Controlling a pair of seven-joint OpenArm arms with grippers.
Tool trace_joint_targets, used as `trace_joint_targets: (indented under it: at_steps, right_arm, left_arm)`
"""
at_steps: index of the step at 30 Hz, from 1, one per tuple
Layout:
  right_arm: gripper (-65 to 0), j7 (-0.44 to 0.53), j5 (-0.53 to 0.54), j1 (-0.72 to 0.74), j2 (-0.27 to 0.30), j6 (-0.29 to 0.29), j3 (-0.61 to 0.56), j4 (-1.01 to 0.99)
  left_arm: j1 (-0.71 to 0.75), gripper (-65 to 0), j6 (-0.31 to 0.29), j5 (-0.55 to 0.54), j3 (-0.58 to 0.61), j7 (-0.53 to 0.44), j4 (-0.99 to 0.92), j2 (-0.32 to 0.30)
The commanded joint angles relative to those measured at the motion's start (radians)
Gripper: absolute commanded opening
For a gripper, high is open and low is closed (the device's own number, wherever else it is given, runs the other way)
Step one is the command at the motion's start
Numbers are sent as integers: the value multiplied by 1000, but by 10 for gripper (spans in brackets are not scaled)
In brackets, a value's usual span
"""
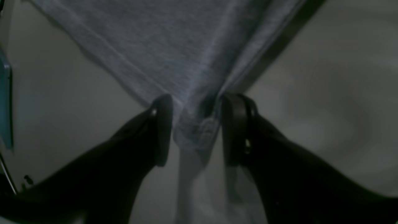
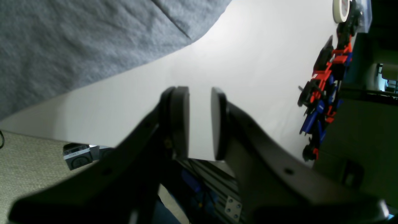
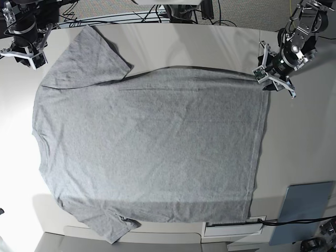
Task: Fold the T-shirt properly
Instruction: 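Move the left gripper to the hem corner of the shirt and grasp, then move the right gripper to the shoulder by the collar and grasp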
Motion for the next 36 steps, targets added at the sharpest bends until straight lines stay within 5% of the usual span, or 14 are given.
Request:
trace_joint_targets:
  at_steps: [1,8,10,14,18,22,26,36]
  right_arm:
    - [-520,10,-10,-5,11,-13,10,15]
    - [-520,10,-10,-5,11,-13,10,15]
    - [-520,11,-10,-5,11,-13,10,14]
    - [-520,11,-19,-6,11,-13,10,15]
    - [-520,18,-76,-6,11,-13,10,14]
    - [-520,52,-100,-5,12,-7,10,13]
    - [-520,74,-94,4,15,112,8,13]
    - [-519,116,-160,6,216,136,-158,-6]
  left_arm:
    - [-6,-381,-19,19,-3,30,-11,-12]
    - [-43,-381,-37,19,-3,27,-79,-10]
    - [-52,-385,-83,19,-3,26,-100,-8]
    - [-51,-487,-172,19,-3,-33,-114,-7]
    - [-52,-650,-177,19,-3,-32,-114,-5]
    - [-51,-650,-177,19,-3,-32,-114,-5]
    - [-52,-650,-178,19,-3,-32,-114,-5]
    - [-50,-650,-159,19,-3,-31,-114,-5]
